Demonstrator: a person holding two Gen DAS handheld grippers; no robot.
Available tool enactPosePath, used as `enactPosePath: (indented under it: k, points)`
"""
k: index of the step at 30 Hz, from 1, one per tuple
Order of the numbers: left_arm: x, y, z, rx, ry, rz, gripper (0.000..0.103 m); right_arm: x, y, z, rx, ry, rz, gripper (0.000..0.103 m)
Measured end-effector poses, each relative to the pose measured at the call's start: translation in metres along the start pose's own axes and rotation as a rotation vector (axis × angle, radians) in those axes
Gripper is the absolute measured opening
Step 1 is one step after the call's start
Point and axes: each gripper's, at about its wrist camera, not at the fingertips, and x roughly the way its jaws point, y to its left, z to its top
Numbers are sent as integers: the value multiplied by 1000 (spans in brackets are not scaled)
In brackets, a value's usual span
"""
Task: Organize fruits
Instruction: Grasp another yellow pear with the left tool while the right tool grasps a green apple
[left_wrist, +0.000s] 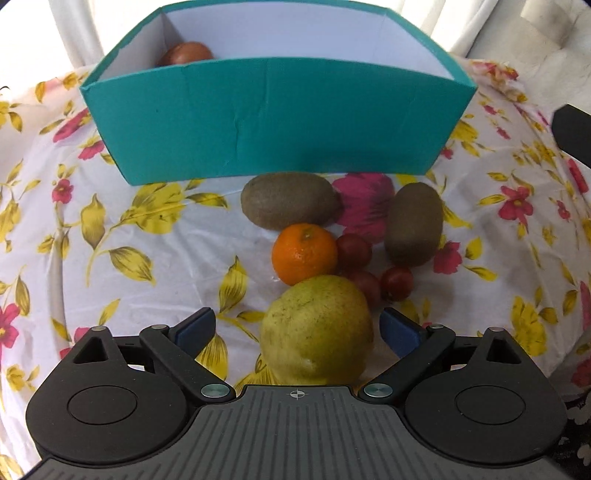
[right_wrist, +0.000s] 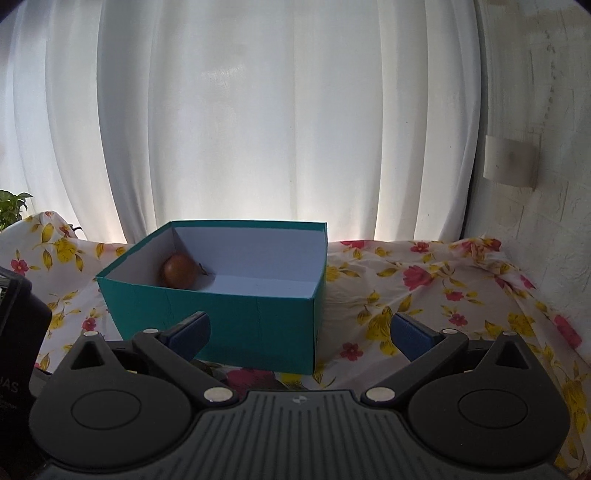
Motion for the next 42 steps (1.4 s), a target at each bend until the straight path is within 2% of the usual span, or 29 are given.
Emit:
enactPosePath:
  k: [3, 9, 17, 19, 21, 25, 32, 42]
  points:
    - [6, 2, 2, -5, 20, -2, 91, 3, -3, -1, 11, 17, -1, 103]
    - [14, 4, 2, -10, 39, -12, 90, 5, -5, 1, 13, 30, -6, 103]
    - [18, -5, 4, 49, 35, 28, 91, 12, -9, 1, 41, 64, -4, 103]
    - [16, -5, 3, 53, 23, 12, 84, 12, -8, 0, 41, 67, -8, 103]
    - [14, -5, 2, 55, 11, -16, 70, 12, -8, 0, 38, 69, -12, 103]
    - [8, 1, 0, 46, 7, -16, 69, 12, -6, 0, 34, 72, -10, 103]
    - [-25, 17, 2, 20, -92, -37, 69, 9, 11, -4, 2, 81, -4, 103]
    - [-54, 48, 11, 19, -195, -10, 69, -12, 51, -29, -8, 103, 4, 103]
